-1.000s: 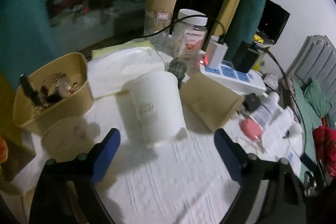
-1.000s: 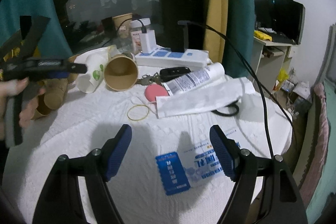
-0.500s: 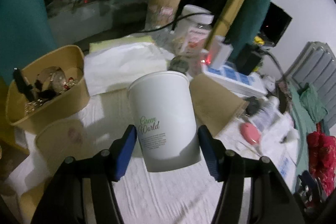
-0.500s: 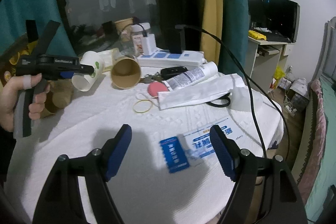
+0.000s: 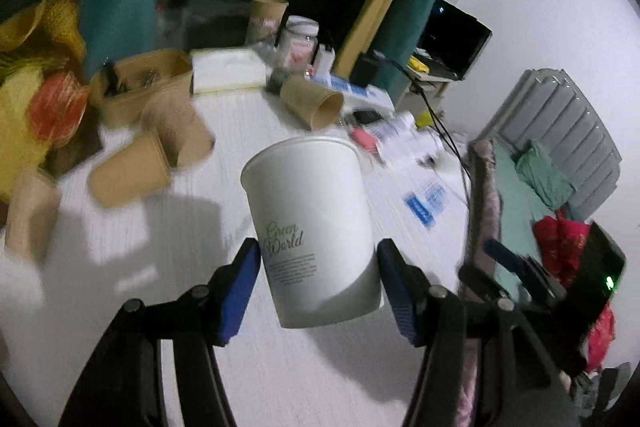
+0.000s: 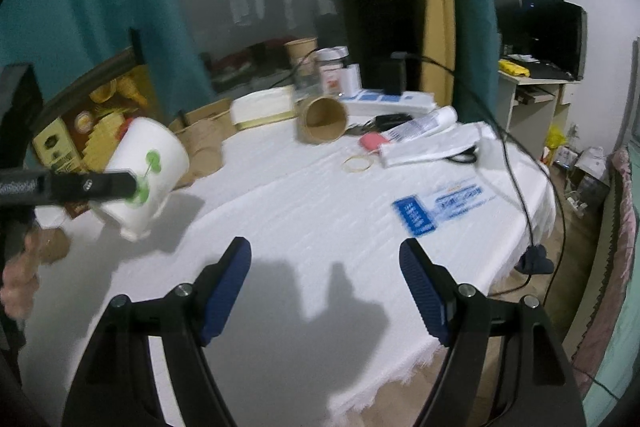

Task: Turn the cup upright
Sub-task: 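Lift the white cup with the left tool and turn it toward the right tool, then grasp the white cup with the right tool while the left tool releases it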

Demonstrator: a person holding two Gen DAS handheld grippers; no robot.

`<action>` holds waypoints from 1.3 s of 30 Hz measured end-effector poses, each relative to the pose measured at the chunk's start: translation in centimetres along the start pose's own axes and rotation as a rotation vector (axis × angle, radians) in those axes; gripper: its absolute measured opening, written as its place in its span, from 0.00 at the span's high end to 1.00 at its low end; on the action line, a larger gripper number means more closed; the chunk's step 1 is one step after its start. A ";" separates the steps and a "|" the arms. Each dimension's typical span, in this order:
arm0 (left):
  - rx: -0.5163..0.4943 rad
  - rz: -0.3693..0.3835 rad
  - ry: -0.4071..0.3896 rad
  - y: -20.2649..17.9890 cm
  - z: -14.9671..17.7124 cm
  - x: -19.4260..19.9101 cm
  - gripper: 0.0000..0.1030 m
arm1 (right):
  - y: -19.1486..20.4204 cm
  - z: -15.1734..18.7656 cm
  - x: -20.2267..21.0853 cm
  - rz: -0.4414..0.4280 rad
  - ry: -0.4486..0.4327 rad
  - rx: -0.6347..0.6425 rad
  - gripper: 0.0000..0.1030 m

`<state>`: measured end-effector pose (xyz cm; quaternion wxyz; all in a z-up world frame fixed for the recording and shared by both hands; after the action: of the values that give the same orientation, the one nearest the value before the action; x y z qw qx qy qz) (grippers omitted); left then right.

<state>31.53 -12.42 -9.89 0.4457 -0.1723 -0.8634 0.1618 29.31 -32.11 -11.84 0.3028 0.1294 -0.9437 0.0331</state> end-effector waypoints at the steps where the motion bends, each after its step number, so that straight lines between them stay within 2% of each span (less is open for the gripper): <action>1: 0.012 0.004 0.001 0.2 1.1 0.7 0.41 | 0.6 0.3 0.3 -0.008 0.003 0.006 0.28; 6: 0.118 0.022 0.018 2.1 7.8 3.9 0.41 | 4.2 2.9 2.2 -0.064 0.035 0.025 0.28; 9: 0.224 0.044 0.042 3.8 11.5 4.9 0.41 | 5.9 4.3 2.6 -0.093 0.062 0.041 0.28; 16: 0.365 0.051 0.083 5.7 15.8 3.9 0.41 | 7.6 6.7 2.9 -0.126 0.113 0.052 0.28; 23: 0.387 0.048 0.102 5.8 16.6 3.0 0.39 | 7.3 7.3 2.9 -0.127 0.135 0.050 0.28; 25: 0.388 0.043 0.096 5.8 16.5 3.2 0.29 | 7.2 7.2 2.8 -0.130 0.141 0.049 0.28; 29: 0.386 0.062 0.075 5.7 16.3 4.0 0.24 | 7.4 6.9 2.5 -0.146 0.151 0.057 0.28; 35: 0.355 0.076 0.002 5.5 15.8 6.8 0.24 | 9.2 5.8 2.1 -0.225 0.191 0.121 0.28; 39: 0.317 0.006 -0.089 7.1 15.7 9.7 0.23 | 12.4 4.5 2.3 -0.257 0.188 0.238 0.28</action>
<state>14.36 -3.80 -14.67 0.4281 -0.0949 -0.8456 0.3046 21.67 -21.29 -13.94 0.3740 0.2798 -0.8764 0.1173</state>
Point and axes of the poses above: each gripper's, at about its wrist camera, not at the fingertips, and x roughly against the way its jaws point, y to its left, z to its underside, the point moved 9 cm from there along -x, roughly the way its jaws point, and after that the axes turned 9 degrees about x, right-handed, at the moved point
